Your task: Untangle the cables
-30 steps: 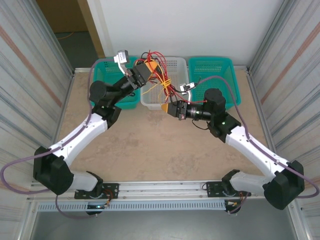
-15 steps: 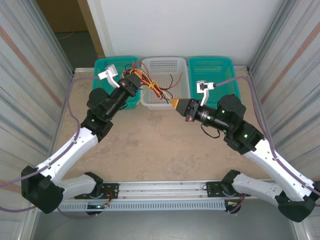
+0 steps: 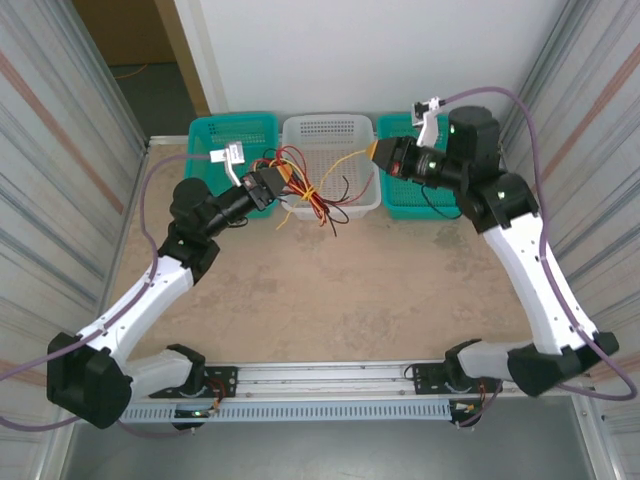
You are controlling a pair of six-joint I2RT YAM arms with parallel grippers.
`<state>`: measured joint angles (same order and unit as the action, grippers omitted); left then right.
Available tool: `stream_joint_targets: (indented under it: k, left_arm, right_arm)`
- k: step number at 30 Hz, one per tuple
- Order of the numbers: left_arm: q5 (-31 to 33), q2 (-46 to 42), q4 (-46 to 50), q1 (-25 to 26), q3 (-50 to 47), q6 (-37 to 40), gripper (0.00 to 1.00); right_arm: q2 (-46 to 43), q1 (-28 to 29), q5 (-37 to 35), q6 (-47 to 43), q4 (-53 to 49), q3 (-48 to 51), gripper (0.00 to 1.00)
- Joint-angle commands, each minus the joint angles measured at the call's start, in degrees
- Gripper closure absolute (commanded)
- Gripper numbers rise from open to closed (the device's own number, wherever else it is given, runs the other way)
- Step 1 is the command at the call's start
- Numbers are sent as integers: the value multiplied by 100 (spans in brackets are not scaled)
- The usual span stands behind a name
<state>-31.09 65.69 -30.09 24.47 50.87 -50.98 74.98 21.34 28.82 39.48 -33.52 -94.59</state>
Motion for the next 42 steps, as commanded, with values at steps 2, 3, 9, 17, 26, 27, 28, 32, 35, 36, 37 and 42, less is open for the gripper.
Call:
stream_joint_targets:
  k: [2, 3, 9, 17, 26, 27, 28, 32, 35, 36, 37, 42]
  left_arm:
    - [-1977, 172, -1348, 67, 306, -719, 100]
    - [-2103, 206, -1385, 106, 393, -806, 100]
    - [-2349, 196, -1281, 360, 863, -914, 100]
    - [-1794, 421, -2363, 366, 1107, -1610, 100]
    - [665, -66, -1266, 418, 817, 308, 100]
    - [1043, -103, -989, 427, 787, 495, 100]
    - [1361, -109, -852, 427, 731, 646, 100]
    - [2607, -179, -198, 515, 560, 1283, 100]
    - [2858, -105, 108, 480, 486, 1638, 100]
    - [2844, -71, 188, 451, 456, 1663, 100]
    - [2797, -41, 236, 421, 417, 1658, 100]
    - [2467, 7, 89, 180, -37, 1094, 100]
  right_arm:
    - [662, -691, 1545, -625, -195, -487, 100]
    - [778, -730, 1595, -769, -258, -537, 100]
    - [1181, -776, 1752, -951, 151, -163, 100]
    - [1045, -593, 2154, 104, 2361, 1655, 100]
    - [49, 558, 1275, 1770, 5036, 3880, 100]
    - [-165, 678, 1113, 1972, 5321, 4126, 100]
    - [-416, 830, 887, 2056, 5383, 4264, 100]
    - [-1184, 1395, 299, 1750, 4581, 4336, 100]
    - [-1796, 1477, -79, 1582, 3918, 4225, 100]
    - [-2078, 1470, -201, 1489, 3653, 4124, 100]
    - [-2236, 1461, -317, 1378, 3389, 3977, 100]
    - [-2396, 1170, -610, 913, 2380, 3057, 100]
